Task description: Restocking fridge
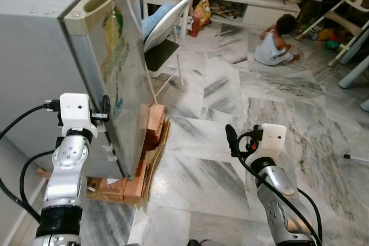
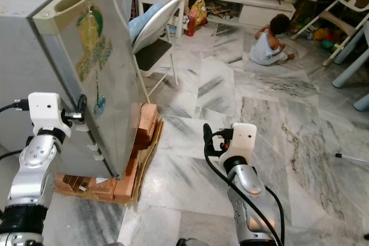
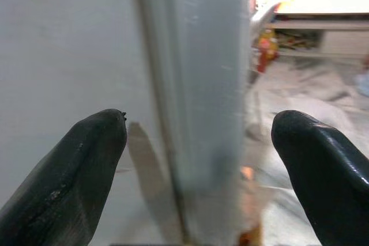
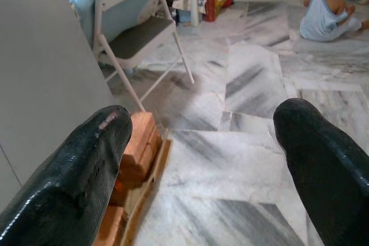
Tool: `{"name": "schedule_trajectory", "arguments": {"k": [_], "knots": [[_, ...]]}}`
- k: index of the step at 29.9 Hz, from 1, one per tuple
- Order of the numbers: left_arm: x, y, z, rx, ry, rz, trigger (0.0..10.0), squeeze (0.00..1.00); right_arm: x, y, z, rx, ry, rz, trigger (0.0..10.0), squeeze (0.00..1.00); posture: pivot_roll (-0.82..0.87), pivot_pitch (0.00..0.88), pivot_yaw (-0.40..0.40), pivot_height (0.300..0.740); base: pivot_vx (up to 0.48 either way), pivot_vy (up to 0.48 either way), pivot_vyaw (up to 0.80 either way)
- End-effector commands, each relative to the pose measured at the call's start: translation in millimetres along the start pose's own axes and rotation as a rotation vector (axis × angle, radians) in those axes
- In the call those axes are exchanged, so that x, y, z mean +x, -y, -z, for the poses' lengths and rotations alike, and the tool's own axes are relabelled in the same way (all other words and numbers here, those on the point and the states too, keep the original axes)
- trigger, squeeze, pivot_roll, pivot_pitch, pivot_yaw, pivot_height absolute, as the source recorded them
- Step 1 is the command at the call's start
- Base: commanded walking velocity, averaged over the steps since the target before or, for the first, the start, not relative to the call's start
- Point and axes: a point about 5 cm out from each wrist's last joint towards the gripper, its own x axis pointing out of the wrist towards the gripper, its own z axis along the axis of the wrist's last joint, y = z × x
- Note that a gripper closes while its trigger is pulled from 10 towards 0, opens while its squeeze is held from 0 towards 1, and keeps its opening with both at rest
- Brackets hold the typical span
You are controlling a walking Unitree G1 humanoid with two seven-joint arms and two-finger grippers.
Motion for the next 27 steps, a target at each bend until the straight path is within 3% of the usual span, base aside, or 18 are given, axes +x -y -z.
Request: {"name": "schedule_trajectory", "arguments": {"k": [1,3,8,18,27], "knots": [[2.1,10.5,3.4,-0.019,-0.032,0.069,10.0,0.00,-1.7,1.8,-3.3,-0.011,0.001,0.009,10.0,0.00,0.04,0.090,-0.056,0.740,0.000,0.000,0.00],[0.1,19.9,6.3,-0.030,-0.051,0.122,10.0,0.00,-2.7,1.2,-2.3,-0.012,-0.008,0.011,10.0,0.00,0.04,0.088,-0.057,0.740,0.000,0.000,0.00],[-2.4,23.8,12.3,-0.030,-0.075,0.143,10.0,0.00,-2.9,-0.1,-0.4,-0.013,-0.018,0.007,10.0,0.00,0.05,0.091,-0.059,0.740,0.000,0.000,0.00],[12.4,14.1,16.9,0.022,-0.120,0.073,10.0,0.00,-0.1,1.5,-4.6,-0.018,-0.011,0.016,10.0,0.00,0.04,0.094,-0.057,0.740,0.000,0.000,0.00],[17.2,13.7,17.5,0.035,-0.117,0.081,10.0,0.00,-0.7,1.2,-3.8,-0.019,-0.013,0.021,10.0,0.00,0.04,0.091,-0.052,0.740,0.000,0.000,0.00]]}}
